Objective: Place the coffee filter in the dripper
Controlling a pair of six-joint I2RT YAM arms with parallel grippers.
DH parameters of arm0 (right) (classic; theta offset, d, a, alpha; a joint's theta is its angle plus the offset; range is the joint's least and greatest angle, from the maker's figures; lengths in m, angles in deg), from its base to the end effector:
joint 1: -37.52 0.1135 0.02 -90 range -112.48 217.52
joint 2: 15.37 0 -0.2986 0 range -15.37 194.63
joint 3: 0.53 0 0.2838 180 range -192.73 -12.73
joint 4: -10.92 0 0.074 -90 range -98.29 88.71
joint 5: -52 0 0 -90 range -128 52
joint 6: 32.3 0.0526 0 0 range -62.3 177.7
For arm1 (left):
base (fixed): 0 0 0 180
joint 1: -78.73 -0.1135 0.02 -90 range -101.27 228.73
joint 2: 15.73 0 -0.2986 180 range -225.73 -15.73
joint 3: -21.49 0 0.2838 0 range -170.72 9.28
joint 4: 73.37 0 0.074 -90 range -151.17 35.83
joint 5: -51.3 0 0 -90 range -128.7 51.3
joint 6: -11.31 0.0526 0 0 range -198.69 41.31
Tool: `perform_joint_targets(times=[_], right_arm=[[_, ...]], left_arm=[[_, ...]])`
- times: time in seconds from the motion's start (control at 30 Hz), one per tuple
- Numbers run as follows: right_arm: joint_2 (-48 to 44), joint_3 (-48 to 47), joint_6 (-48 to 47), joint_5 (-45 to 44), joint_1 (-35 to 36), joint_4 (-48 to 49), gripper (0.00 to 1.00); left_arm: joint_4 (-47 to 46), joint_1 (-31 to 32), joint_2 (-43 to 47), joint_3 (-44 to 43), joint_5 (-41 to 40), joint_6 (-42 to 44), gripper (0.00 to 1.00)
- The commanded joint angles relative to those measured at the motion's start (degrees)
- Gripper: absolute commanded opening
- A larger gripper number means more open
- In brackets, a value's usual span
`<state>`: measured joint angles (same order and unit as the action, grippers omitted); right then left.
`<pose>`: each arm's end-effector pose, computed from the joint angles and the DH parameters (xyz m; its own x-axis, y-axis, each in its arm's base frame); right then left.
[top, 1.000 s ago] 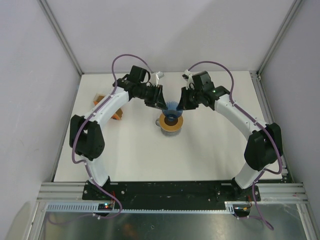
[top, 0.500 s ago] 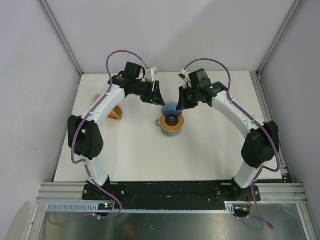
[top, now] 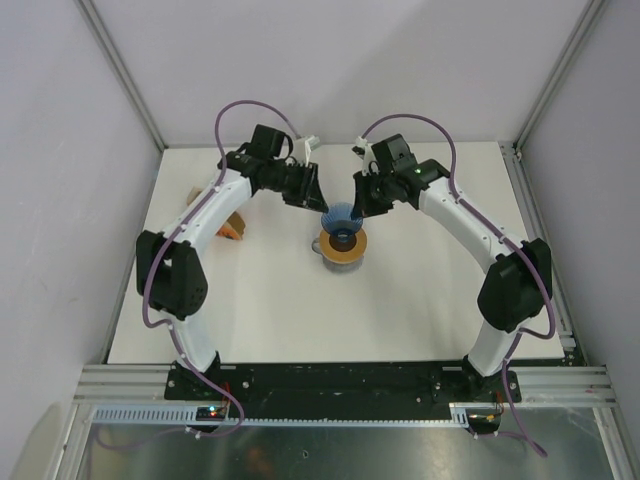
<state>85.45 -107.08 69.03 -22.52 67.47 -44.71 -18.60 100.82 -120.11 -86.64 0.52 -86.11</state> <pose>0.3732 0.2312 0.3397 -0.7736 -0.2273 -0.5915 -0.4876 0.8096 0.3267 0.4040 -0.1999 0.3321 -0.7995 0.2165 -0.5603 0.5613 0.6013 -0.5686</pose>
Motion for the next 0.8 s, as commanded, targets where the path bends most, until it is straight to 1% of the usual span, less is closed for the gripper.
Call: perform_joint_targets(times=[0.0,0.13,0.53,0.77], right_arm=[[0.8,-1.0,-1.2,-1.0,0.2,-1.5,0.0],[0.7,0.2,-1.2,-1.3,0.0,-1.4,0.0],[-0.9,5.1,-0.3,-1.0,-0.5,2.1,0.0],[-2.4,5.9,-0.5,-2.8,-0.4,2.0,0.0]], left_arm=[[-0.3,1.1,0.8,-0.3,-0.3,2.0,0.27],[-0.3,1.3,0.9,0.4,-0.6,2.2,0.19],[-0.2,2.8,2.3,2.1,-2.3,2.8,0.02],[-0.2,3.9,2.3,5.1,-3.1,3.2,0.0]])
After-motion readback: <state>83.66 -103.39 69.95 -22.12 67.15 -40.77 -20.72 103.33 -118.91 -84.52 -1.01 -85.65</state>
